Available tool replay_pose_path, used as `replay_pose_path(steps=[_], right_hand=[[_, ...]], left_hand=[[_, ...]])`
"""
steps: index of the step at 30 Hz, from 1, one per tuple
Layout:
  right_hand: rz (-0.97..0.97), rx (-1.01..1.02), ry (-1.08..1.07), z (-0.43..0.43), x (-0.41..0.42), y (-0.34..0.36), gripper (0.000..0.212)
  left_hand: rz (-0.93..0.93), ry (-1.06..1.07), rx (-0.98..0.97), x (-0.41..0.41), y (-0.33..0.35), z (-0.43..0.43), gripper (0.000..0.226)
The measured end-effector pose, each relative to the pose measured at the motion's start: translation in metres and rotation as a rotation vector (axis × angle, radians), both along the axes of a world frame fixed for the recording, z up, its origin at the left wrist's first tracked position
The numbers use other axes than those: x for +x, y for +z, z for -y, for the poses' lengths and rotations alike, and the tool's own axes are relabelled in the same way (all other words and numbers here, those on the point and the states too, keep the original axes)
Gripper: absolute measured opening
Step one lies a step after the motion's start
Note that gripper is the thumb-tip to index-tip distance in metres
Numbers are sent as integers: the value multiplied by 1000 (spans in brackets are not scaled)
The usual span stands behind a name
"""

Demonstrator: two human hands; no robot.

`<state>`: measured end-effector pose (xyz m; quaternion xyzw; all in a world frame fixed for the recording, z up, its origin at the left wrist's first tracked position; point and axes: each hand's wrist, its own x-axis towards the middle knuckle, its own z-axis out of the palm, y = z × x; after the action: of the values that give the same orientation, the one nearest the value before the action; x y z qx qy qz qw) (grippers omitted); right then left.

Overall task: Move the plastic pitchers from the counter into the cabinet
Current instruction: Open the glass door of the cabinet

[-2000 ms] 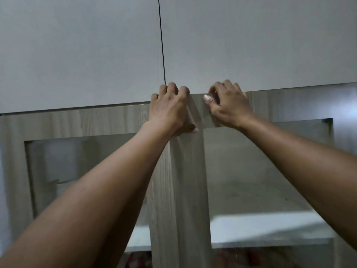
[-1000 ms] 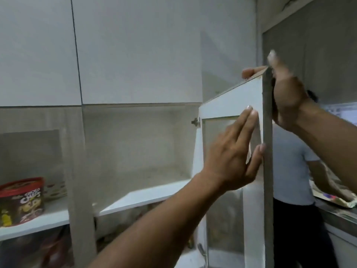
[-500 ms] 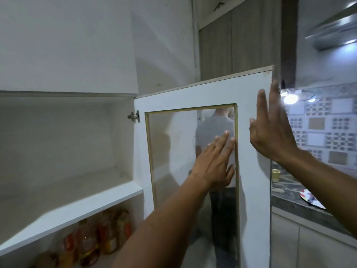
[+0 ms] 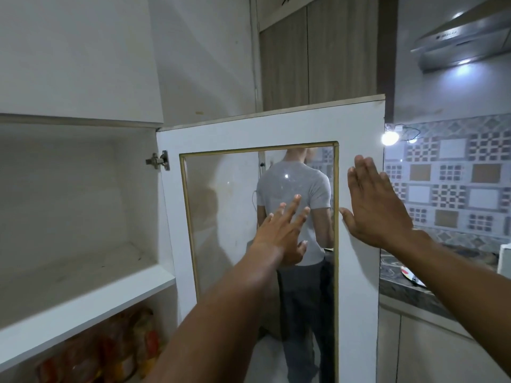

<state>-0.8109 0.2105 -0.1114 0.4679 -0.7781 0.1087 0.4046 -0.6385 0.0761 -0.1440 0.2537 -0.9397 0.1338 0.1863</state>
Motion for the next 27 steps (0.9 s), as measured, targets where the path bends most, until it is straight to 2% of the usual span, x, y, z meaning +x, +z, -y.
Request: replay_pose_path(steps=[3, 7, 12, 15, 19, 22, 27], right_hand=[[24, -8, 11, -9, 12, 4, 90], [29, -63, 95, -18, 45, 9, 79], [68, -6, 302, -2, 112, 7, 76], [172, 98, 501, 22, 176, -4, 72], [228, 259, 792, 59, 293, -23, 69], [322, 372, 977, 74, 385, -36, 64], [320, 596, 1313, 82, 578, -51, 64]], left_hand=[[1, 20, 26, 5, 7, -12, 81], [23, 68, 89, 30, 10, -32, 83], [15, 213, 116, 118, 6, -45, 81], [15, 354, 122, 202, -10, -39, 79], [-20, 657, 207, 346, -31, -49, 79], [-100, 853, 314, 448, -45, -76, 80], [-276, 1251, 409, 636, -71, -150, 85]])
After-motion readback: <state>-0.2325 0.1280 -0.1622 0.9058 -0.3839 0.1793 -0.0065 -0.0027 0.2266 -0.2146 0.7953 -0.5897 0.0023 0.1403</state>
